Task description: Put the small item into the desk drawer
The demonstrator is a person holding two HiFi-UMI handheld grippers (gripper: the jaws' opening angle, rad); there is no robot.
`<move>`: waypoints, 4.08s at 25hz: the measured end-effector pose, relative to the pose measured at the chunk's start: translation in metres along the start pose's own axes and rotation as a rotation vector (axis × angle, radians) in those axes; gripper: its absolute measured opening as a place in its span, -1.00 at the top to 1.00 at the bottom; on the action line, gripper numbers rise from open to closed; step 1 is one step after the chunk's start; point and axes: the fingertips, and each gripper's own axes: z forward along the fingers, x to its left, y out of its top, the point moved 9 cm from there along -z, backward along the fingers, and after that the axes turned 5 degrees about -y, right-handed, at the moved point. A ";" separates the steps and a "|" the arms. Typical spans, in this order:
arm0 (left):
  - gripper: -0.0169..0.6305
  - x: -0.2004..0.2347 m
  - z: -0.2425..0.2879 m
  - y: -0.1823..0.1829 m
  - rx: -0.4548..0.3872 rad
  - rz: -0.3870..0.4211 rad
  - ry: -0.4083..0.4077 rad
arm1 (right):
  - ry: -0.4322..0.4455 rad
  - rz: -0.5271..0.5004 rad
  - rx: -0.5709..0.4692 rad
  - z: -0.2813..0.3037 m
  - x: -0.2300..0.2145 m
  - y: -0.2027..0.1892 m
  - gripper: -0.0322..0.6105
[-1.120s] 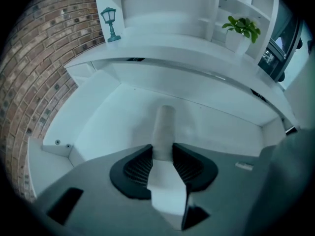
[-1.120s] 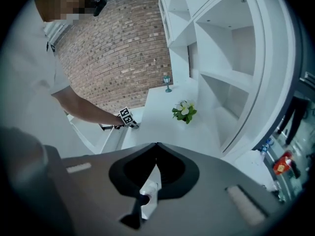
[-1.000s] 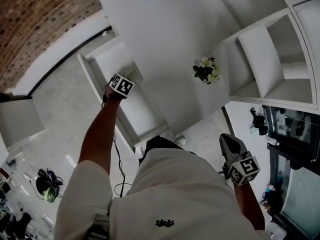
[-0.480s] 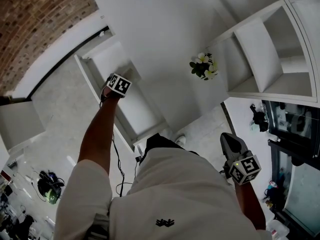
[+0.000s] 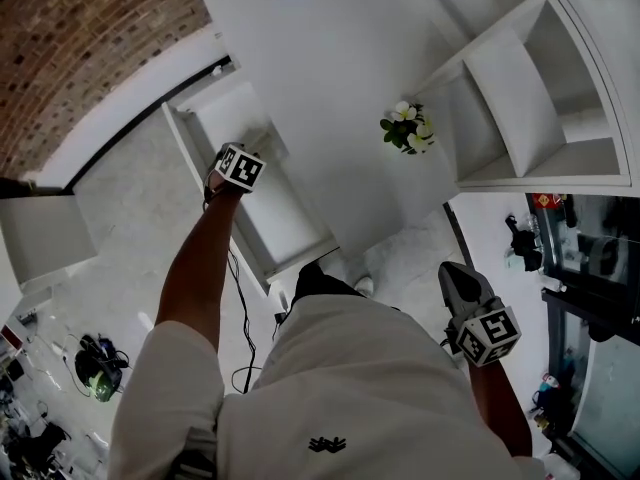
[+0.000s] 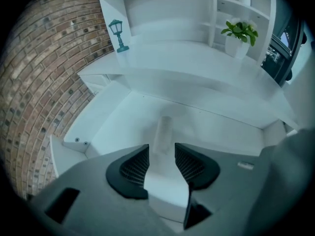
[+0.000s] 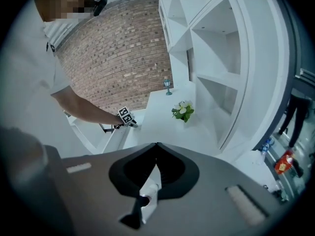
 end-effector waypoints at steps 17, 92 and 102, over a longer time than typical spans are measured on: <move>0.53 -0.083 -0.120 -0.025 -0.126 -0.109 0.170 | 0.160 -0.065 -0.134 -0.047 -0.034 -0.043 0.86; 0.92 -0.532 -0.308 -0.121 -0.597 -0.331 -0.255 | 0.548 -0.279 -0.183 -0.145 -0.008 -0.160 0.86; 0.92 -0.530 -0.309 -0.130 -0.580 -0.340 -0.251 | 0.555 -0.283 -0.175 -0.144 -0.004 -0.164 0.86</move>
